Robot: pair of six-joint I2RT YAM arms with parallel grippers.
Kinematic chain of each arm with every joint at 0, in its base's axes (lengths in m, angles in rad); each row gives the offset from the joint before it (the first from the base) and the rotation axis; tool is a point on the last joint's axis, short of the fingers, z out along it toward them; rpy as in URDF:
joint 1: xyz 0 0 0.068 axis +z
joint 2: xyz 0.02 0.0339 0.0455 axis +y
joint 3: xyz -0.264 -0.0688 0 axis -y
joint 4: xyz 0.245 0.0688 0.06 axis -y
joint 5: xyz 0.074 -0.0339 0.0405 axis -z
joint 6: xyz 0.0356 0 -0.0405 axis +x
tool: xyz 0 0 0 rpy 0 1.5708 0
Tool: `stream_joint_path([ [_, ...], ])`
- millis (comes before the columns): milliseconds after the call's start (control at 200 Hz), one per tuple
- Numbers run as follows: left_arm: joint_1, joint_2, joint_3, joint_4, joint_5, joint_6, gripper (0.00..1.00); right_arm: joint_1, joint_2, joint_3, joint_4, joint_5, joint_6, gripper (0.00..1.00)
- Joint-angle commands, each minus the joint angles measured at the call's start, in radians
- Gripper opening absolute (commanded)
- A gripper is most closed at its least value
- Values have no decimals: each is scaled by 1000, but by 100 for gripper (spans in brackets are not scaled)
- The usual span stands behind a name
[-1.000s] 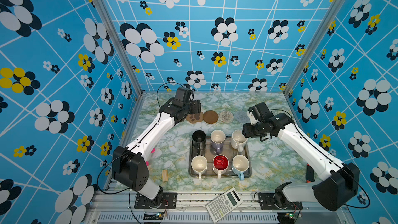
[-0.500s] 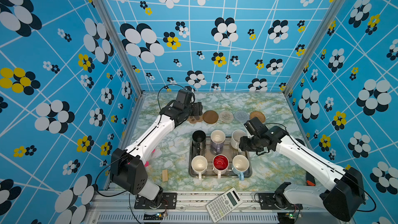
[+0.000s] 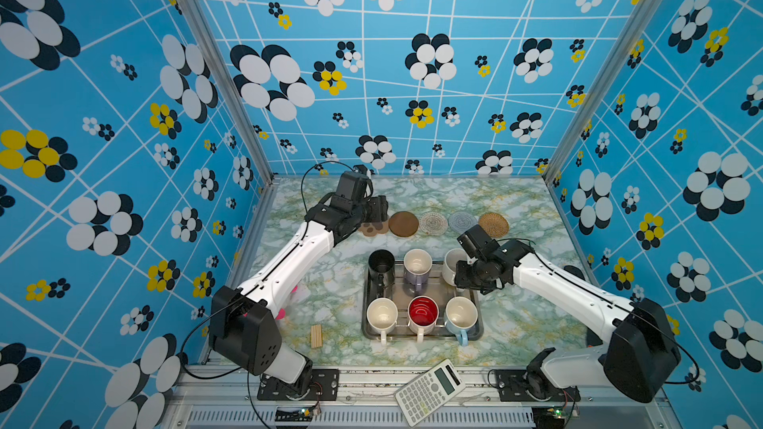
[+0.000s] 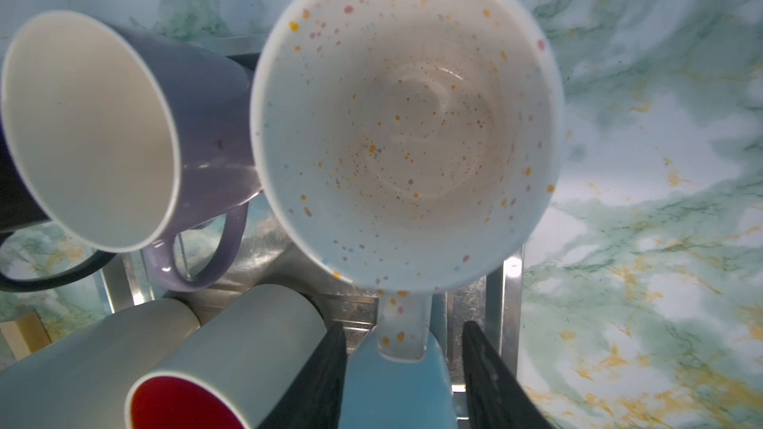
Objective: Place cups on coasters
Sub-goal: Pick up the cup from the tray.
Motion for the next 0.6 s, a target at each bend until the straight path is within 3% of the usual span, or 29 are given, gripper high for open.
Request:
stream_joint_path([
  [0, -6, -26, -15, 1, 4, 5, 75, 5, 24, 10, -15, 39, 15, 46],
  [350, -6, -21, -4, -10, 1, 14, 75, 5, 114, 38, 10, 45, 8, 33],
  [595, -7, -19, 0, -12, -4, 17, 75, 5, 145, 45, 21, 52, 4, 30],
])
